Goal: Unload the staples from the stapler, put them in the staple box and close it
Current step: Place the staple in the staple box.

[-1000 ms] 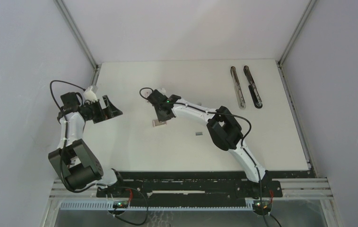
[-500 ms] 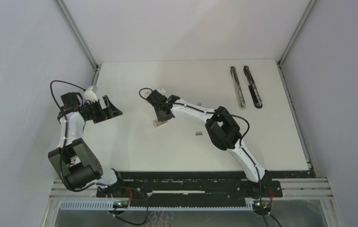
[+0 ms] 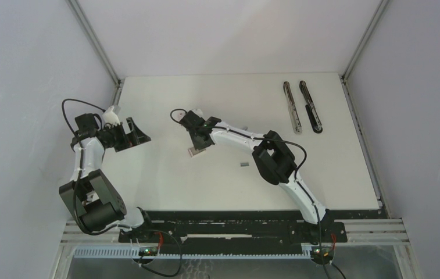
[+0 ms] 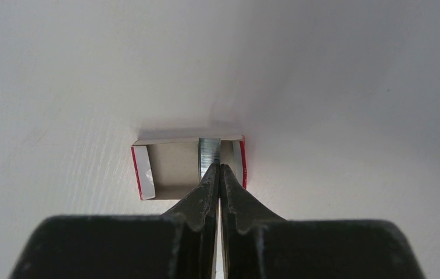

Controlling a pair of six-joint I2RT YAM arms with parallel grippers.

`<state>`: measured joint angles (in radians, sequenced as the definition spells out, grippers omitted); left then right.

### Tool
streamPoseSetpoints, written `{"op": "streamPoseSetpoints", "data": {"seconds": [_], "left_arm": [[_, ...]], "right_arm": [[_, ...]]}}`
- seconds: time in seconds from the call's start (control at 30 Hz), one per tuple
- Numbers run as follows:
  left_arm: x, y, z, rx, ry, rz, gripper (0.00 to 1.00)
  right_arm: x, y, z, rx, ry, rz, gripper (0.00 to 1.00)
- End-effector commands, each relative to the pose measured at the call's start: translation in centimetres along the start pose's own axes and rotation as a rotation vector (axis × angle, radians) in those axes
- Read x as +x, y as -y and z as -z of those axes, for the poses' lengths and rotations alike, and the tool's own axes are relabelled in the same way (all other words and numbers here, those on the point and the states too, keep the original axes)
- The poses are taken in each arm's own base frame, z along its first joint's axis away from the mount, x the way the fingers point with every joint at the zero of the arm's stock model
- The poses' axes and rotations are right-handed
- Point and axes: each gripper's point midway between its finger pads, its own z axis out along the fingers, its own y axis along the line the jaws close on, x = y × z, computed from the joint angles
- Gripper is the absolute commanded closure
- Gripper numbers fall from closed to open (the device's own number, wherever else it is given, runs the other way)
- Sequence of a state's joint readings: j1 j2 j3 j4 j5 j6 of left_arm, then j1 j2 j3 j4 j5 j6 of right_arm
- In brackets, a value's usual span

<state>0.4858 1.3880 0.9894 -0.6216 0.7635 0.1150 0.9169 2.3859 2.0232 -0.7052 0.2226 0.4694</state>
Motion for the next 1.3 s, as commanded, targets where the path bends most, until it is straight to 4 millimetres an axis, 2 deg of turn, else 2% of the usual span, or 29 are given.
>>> {"op": "streamPoseSetpoints", "data": {"seconds": [0.0,0.2,0.7,1.27], "left_arm": [[-0.1,0.1,0.1,0.017,0.016,0.003,0.0],[-0.1,0.1,0.0,0.017,0.015,0.004,0.0],[0.0,0.0,0.0,0.016,0.014,0.006,0.0],[-0.1,0.0,0.0,0.017,0.013,0.006,0.0]], "right_arm": [[-2.6,-0.9,2.7,-0.047,0.081,0.017,1.0],[-2.4,-1.0,2.5,-0.052,0.071,0.028,1.0],[-2.7,-0.9,3.6,-0.068,0.076,0.047,1.0],[-2.4,-1.0,2.9,-0.082,0.06,0.06,1.0]]}}
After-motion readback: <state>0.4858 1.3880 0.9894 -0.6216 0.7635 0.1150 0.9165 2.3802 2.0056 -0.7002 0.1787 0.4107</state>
